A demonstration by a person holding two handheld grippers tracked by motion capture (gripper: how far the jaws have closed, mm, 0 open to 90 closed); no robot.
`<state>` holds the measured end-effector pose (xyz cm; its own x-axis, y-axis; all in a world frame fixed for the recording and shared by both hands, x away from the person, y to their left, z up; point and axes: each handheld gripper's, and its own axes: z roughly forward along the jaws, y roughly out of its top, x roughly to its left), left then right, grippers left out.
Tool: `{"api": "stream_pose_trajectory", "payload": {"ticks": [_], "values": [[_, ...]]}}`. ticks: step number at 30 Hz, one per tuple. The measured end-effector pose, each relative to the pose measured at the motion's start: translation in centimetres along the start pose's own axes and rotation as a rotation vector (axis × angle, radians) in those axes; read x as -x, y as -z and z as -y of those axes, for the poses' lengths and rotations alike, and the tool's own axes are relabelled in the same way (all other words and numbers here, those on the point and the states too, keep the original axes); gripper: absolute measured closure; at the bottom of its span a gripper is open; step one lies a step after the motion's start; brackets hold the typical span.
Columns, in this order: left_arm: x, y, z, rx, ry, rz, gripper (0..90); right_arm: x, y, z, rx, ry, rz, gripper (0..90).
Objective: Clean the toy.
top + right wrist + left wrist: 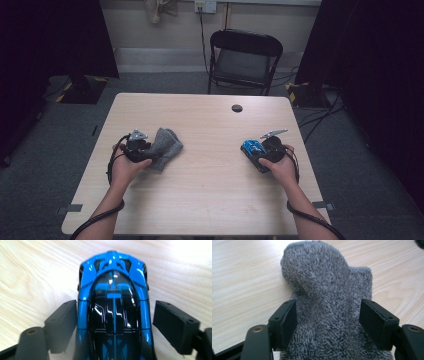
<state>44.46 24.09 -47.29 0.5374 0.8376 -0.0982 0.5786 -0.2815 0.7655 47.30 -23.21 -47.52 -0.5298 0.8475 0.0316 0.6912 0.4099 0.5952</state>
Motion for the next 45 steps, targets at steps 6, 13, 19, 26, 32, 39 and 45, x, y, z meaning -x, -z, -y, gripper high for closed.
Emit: {"api": "stream_pose_trajectory", "payload": {"ticks": [6, 13, 19, 26, 32, 39, 45], "values": [[0.8, 0.9, -0.7, 0.009, -0.014, 0.021, 28.0, 0.0, 1.3, -0.5, 0.034, -0.012, -0.006, 18.2], [2.3, 1.8, -1.6, 0.042, -0.022, 0.054, 26.8, -0.9, 2.5, -0.7, 0.051, 0.016, -0.026, 17.5], [3.9, 2.1, -2.0, 0.06, -0.037, 0.096, 24.3, -2.2, 3.2, -0.9, 0.068, 0.054, -0.049, 16.7], [5.6, 1.9, -2.0, 0.059, -0.061, 0.132, 22.5, -3.6, 3.6, -1.3, 0.086, 0.088, -0.077, 16.4], [6.6, 1.8, -1.7, 0.056, -0.071, 0.153, 22.3, -4.3, 3.6, -1.2, 0.1, 0.088, -0.102, 16.4], [7.6, 1.4, -1.2, 0.054, -0.08, 0.179, 22.0, -5.0, 3.5, -1.0, 0.1, 0.102, -0.125, 16.3], [8.5, 1.1, -0.7, 0.05, -0.094, 0.205, 21.9, -5.9, 3.6, -1.0, 0.106, 0.13, -0.136, 16.3]]}}
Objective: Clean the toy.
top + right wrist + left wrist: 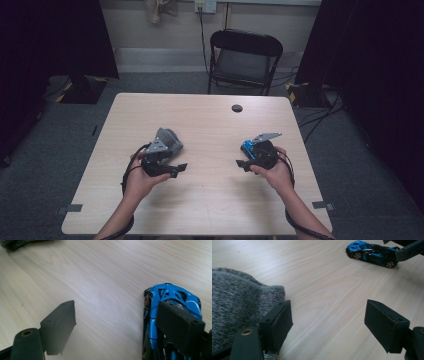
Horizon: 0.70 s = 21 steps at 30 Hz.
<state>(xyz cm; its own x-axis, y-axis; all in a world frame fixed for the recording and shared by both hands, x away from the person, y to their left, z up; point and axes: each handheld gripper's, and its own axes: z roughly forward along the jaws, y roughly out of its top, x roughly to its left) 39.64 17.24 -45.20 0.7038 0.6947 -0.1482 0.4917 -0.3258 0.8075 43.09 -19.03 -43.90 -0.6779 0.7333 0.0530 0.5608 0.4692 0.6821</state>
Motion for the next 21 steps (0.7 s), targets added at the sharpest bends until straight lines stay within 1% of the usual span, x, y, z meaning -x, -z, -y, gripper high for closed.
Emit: {"api": "stream_pose_trajectory", "payload": {"ticks": [3, 7, 8, 10, 11, 14, 18, 21], "values": [[0.4, -0.2, 0.2, -0.003, 0.002, 0.018, 21.8, -0.5, -0.1, 0.1, 0.004, 0.007, -0.011, 16.3], [1.0, -0.4, 0.6, -0.014, -0.01, 0.022, 21.7, -1.1, -0.2, 0.2, 0.007, 0.01, -0.031, 16.3], [1.0, -0.4, 0.7, -0.014, -0.019, 0.022, 21.7, -1.3, -0.3, 0.3, 0.007, 0.014, -0.033, 16.3], [1.4, -0.4, 0.8, -0.014, -0.014, 0.034, 21.5, -1.6, -0.3, 0.4, 0.009, 0.018, -0.041, 16.3], [1.5, -0.4, 0.9, -0.017, -0.024, 0.034, 21.5, -1.8, -0.4, 0.4, 0.008, 0.02, -0.042, 16.3], [1.8, -0.5, 1.2, -0.018, -0.026, 0.048, 21.3, -2.3, -0.5, 0.5, 0.003, 0.038, -0.048, 16.3], [2.1, -0.6, 1.7, -0.028, -0.029, 0.06, 20.9, -3.0, -0.6, 0.6, 0.008, 0.049, -0.061, 16.3], [2.4, -0.6, 1.9, -0.039, -0.041, 0.069, 20.8, -3.5, -0.6, 0.7, 0.008, 0.061, -0.071, 16.3]]}}
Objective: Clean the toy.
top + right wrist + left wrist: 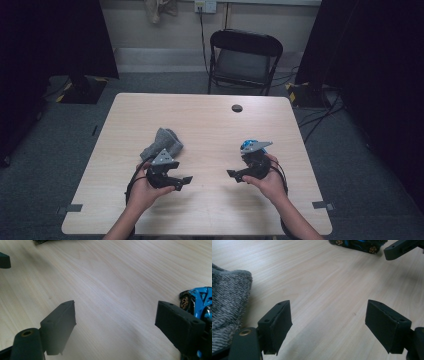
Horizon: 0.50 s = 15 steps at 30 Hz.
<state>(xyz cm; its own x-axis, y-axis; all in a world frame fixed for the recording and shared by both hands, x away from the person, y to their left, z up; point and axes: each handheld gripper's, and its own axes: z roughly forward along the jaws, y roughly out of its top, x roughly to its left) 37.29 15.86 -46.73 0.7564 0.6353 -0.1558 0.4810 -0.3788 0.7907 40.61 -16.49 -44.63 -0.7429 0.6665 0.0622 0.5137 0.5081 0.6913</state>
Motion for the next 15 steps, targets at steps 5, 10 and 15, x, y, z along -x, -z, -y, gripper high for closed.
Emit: {"api": "stream_pose_trajectory", "payload": {"ticks": [5, 10, 15], "values": [[0.6, -0.1, 0.4, -0.001, -0.009, 0.018, 20.8, -0.7, -0.2, 0.2, -0.001, 0.017, -0.011, 16.3], [1.2, -0.4, 0.9, -0.021, -0.025, 0.035, 20.4, -1.6, -0.4, 0.6, -0.002, 0.03, -0.029, 16.3], [1.8, -0.4, 1.2, -0.029, -0.047, 0.043, 20.3, -2.3, -0.6, 1.2, -0.007, 0.04, -0.043, 16.3]]}}
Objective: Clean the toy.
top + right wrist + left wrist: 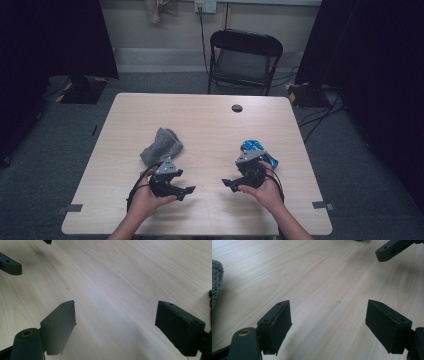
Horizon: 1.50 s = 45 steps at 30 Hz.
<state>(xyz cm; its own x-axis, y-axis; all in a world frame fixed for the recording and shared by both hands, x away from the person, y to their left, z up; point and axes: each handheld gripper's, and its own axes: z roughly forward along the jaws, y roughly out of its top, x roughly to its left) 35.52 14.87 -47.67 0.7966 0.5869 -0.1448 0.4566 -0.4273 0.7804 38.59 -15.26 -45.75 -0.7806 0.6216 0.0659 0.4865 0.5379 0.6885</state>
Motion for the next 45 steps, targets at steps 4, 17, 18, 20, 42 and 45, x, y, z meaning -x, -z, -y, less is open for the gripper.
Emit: {"api": "stream_pose_trajectory", "payload": {"ticks": [4, 17, 18, 20, 42, 45], "values": [[0.3, -0.1, 0.3, -0.005, -0.008, 0.006, 20.3, -0.4, -0.2, 0.5, -0.01, 0.01, -0.005, 16.3], [0.9, 0.0, 0.9, -0.005, -0.023, 0.019, 19.9, -1.4, -0.6, 1.9, -0.023, 0.02, -0.025, 16.3], [1.0, 0.0, 0.9, -0.002, -0.022, 0.021, 19.9, -1.4, -0.6, 1.9, -0.021, 0.022, -0.026, 16.3], [1.1, 0.0, 0.9, -0.005, -0.032, 0.021, 19.9, -1.5, -0.6, 2.0, -0.023, 0.024, -0.029, 16.3], [2.1, -0.2, 1.6, -0.021, -0.076, 0.027, 19.3, -2.6, -0.7, 2.9, -0.034, 0.065, -0.026, 16.3], [2.2, -0.2, 1.8, -0.029, -0.086, 0.028, 19.3, -2.7, -0.7, 3.0, -0.037, 0.072, -0.027, 16.3]]}}
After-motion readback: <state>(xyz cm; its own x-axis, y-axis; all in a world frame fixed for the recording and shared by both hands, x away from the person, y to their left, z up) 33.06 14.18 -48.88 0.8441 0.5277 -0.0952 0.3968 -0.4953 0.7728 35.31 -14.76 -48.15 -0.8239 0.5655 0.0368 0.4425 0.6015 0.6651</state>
